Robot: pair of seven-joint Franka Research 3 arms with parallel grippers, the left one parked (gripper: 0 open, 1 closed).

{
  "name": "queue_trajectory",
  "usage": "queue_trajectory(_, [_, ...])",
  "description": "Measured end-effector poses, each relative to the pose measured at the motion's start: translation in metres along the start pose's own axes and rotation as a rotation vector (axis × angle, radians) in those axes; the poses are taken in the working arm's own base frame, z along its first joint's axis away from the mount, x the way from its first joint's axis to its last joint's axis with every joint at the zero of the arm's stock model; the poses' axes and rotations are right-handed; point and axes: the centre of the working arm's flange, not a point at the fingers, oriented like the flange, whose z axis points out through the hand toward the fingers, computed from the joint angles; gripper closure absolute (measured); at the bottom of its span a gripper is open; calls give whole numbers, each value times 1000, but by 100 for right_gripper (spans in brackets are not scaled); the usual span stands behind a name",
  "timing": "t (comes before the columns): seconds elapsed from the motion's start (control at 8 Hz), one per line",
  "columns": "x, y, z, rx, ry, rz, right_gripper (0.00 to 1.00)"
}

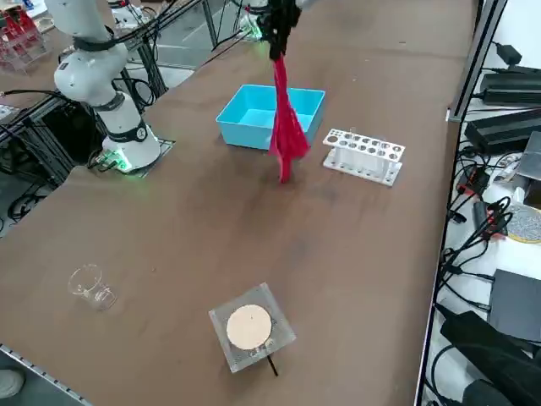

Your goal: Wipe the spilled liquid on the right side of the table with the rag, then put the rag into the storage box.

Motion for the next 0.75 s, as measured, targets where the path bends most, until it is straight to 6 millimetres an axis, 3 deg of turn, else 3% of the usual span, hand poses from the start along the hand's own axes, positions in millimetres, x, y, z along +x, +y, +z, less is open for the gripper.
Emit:
queue_trajectory(0.25, [-55, -6, -47, 52, 31, -47, 99])
queue_trajectory(0.38, [-83, -17, -60, 83, 17, -53, 99])
queue_trajectory(0.5, [-104, -35, -63, 115, -4, -39, 99])
queue_trajectory(0.75, [-127, -78, -42, 147, -92, -17, 98])
